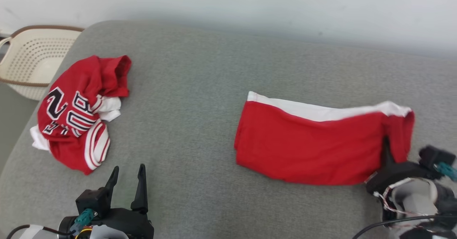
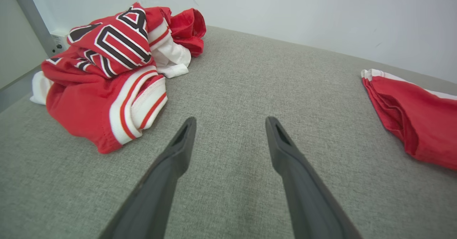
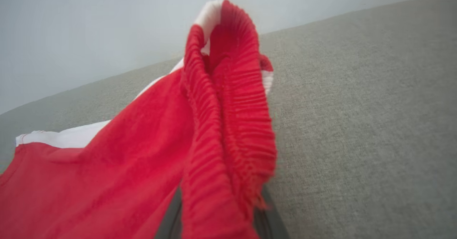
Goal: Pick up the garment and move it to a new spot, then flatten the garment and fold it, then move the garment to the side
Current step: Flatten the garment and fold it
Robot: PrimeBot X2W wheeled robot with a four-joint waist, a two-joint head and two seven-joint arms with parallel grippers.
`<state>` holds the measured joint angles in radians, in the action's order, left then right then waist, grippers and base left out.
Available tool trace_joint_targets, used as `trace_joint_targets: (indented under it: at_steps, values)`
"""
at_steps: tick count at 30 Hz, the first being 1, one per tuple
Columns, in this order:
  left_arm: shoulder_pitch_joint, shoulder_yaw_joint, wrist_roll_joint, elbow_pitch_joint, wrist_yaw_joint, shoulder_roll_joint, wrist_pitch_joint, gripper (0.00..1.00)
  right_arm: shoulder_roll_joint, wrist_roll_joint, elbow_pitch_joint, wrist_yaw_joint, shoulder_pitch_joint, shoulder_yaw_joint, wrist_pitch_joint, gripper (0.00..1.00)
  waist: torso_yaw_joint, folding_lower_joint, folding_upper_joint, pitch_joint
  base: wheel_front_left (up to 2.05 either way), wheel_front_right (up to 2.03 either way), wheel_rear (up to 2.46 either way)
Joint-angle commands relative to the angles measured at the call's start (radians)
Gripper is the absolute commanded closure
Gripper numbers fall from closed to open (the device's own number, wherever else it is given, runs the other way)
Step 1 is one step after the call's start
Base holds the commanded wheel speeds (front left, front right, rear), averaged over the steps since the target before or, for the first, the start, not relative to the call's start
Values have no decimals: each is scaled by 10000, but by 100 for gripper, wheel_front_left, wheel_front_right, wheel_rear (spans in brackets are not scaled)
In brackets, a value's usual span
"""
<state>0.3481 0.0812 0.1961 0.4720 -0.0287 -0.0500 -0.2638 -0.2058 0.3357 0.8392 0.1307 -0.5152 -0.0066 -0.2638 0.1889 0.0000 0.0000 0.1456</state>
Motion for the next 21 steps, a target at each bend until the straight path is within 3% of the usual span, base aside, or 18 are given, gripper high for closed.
trace_joint_targets:
  at_steps: [1, 11, 17, 21]
  values:
    - [-159, 10, 80, 1, -66, -13, -14, 0, 45, -64, -268, 0, -42, 321, -8, 100, -281, 0, 0, -99, 0, 0, 0]
    - [-209, 266, 309, -1, -49, -10, -14, 0, 261, 1000, -1537, 0, -547, 4070, -6, 100, -537, 0, 0, -254, 0, 0, 0]
    - [-186, 534, 435, -67, -18, -10, -14, 0, 344, 1791, -1229, 0, -1007, 5639, -6, 100, 16, 0, 0, -252, 0, 0, 0]
    - [-180, 974, 562, -68, 84, -12, -14, 0, 409, 2036, -658, 0, -1368, 5853, -8, 100, 652, 0, 0, -186, 0, 0, 0]
